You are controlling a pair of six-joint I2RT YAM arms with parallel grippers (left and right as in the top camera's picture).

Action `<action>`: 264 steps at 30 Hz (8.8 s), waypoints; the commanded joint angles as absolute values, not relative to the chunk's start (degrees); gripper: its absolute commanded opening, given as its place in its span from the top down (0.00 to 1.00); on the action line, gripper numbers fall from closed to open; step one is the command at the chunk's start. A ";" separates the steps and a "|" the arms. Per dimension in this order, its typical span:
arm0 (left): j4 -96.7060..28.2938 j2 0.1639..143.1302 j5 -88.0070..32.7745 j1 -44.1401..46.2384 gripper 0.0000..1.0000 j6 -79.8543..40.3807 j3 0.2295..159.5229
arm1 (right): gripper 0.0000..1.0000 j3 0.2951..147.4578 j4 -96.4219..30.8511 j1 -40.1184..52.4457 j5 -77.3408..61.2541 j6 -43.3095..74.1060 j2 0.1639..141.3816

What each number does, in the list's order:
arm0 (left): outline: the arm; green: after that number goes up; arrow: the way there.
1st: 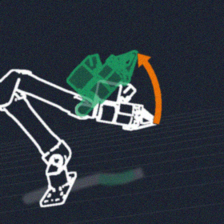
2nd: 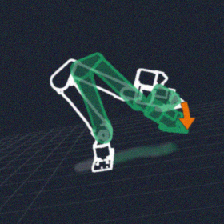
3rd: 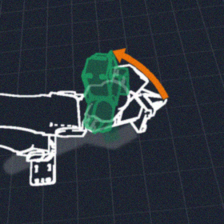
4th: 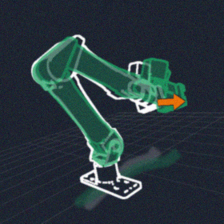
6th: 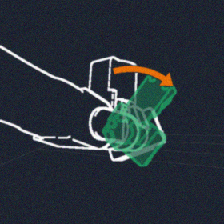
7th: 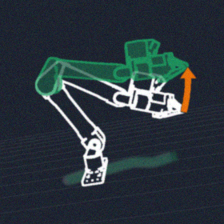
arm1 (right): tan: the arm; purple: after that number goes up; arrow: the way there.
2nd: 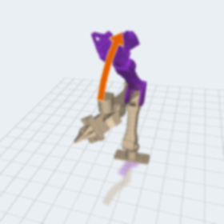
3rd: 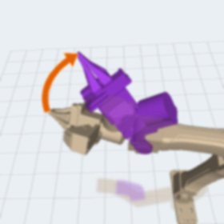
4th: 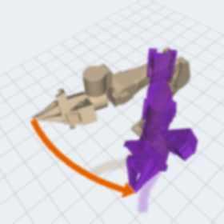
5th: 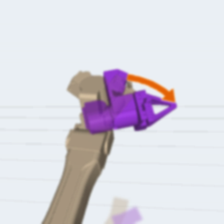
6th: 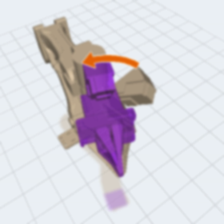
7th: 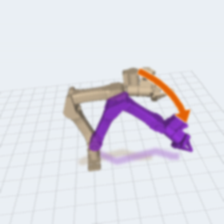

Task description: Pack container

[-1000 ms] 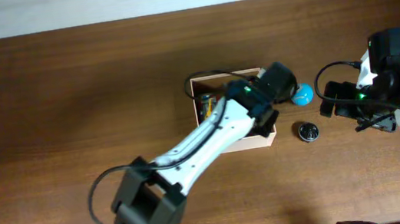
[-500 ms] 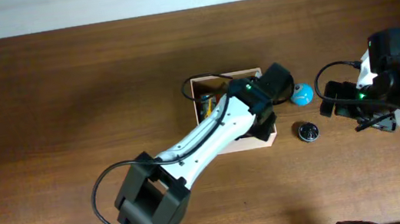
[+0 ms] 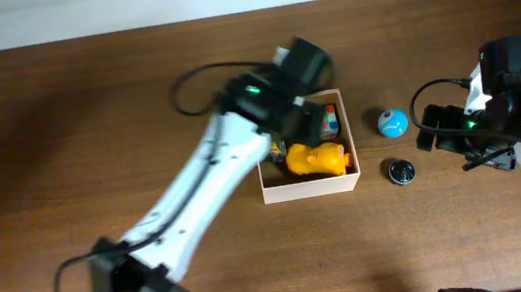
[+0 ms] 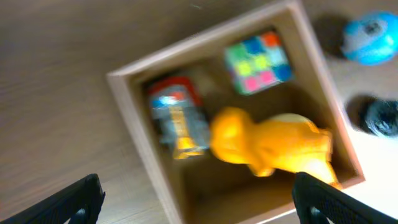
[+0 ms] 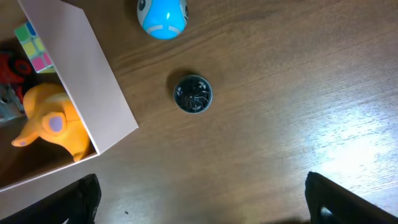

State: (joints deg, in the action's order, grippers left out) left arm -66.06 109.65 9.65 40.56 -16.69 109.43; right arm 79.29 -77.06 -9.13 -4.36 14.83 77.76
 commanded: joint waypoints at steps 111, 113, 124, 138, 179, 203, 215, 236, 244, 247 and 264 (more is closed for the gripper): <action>-78.11 100.90 11.84 8.08 0.01 -13.19 110.48 | 0.28 99.92 -63.94 22.87 0.86 15.44 105.75; -78.11 100.90 11.84 8.08 0.01 -13.19 110.45 | 0.28 100.77 -66.46 21.10 2.74 15.55 103.26; -78.11 100.90 11.84 8.08 0.01 -13.19 110.48 | 0.13 101.67 -77.69 4.93 6.79 15.49 80.88; -78.11 100.90 11.84 8.08 0.01 -13.19 110.48 | 0.05 77.45 -69.52 2.11 6.70 15.57 82.11; -78.11 100.90 11.84 8.08 0.01 -13.19 110.45 | 0.14 58.35 -46.54 -3.36 -1.91 18.31 100.88; -78.11 100.90 11.84 8.08 0.01 -13.19 110.45 | 0.44 56.16 -42.28 -3.81 -3.46 17.91 100.75; -78.11 100.90 11.84 8.08 0.01 -13.19 110.45 | 0.49 67.61 -53.08 -1.83 -6.48 16.36 87.94; -78.11 100.90 11.84 8.08 0.01 -13.19 110.48 | 0.22 61.30 -47.05 -2.39 -2.13 18.55 99.59; -78.11 100.90 11.84 8.08 0.01 -13.19 110.48 | 0.22 61.28 -46.22 -2.39 -1.45 19.00 104.36; -78.11 100.90 11.84 8.08 0.01 -13.19 110.45 | 0.22 61.28 -45.98 -2.39 -1.19 19.79 105.25; -78.11 100.90 11.84 8.08 0.01 -13.19 110.45 | 0.47 60.16 -43.88 -2.28 -1.28 20.45 103.88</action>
